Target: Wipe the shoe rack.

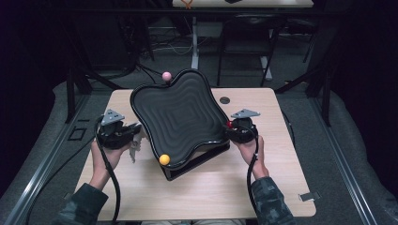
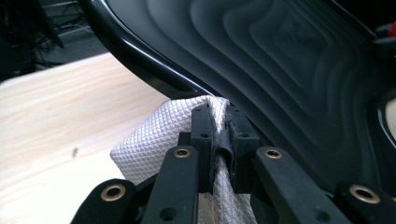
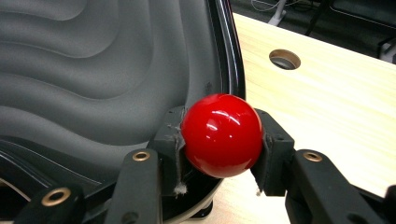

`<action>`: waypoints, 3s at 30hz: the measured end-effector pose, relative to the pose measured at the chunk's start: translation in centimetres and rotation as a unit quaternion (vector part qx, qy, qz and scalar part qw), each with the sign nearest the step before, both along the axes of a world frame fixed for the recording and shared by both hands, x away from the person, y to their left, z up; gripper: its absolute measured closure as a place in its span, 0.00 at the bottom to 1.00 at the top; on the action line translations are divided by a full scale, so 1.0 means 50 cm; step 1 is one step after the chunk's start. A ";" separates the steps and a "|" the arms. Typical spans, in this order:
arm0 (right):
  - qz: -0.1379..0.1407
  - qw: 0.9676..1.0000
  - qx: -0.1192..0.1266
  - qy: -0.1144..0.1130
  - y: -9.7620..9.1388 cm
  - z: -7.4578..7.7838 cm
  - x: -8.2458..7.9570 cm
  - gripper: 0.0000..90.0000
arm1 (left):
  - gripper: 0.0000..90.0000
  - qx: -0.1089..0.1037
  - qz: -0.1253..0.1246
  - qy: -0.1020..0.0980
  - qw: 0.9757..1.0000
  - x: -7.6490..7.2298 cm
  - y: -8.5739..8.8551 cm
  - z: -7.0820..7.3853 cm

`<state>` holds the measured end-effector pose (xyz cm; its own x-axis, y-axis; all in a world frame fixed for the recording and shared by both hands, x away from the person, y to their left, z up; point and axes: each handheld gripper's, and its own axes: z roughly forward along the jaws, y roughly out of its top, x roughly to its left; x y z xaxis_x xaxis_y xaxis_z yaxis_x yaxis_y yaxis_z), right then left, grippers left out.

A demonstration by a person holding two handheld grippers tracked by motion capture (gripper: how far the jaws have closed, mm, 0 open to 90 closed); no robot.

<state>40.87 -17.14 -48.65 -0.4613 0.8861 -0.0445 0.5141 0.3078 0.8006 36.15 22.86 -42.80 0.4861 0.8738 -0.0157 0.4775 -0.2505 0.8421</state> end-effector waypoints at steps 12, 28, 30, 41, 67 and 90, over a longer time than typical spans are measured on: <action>0.001 1.000 0.000 0.000 0.000 0.000 0.001 0.66 | 0.93 0.020 0.027 -0.015 0.999 0.051 0.020 0.042; 0.001 1.000 0.000 0.000 0.000 0.000 0.001 0.66 | 0.92 0.059 0.041 -0.028 0.997 0.129 0.026 0.110; 0.001 1.000 0.000 0.000 0.000 0.000 0.001 0.66 | 0.92 0.062 0.042 -0.029 0.997 0.138 0.024 0.117; 0.001 1.000 0.000 -0.001 0.000 0.000 0.001 0.66 | 0.92 0.079 0.036 -0.019 0.996 0.186 0.002 0.144; 0.001 1.000 0.003 0.000 0.000 -0.001 0.000 0.66 | 0.92 0.034 0.046 -0.017 0.998 0.129 0.090 0.106; 0.002 1.000 0.002 -0.001 -0.001 -0.001 0.001 0.66 | 0.92 0.007 0.076 0.036 0.996 -0.026 0.161 -0.091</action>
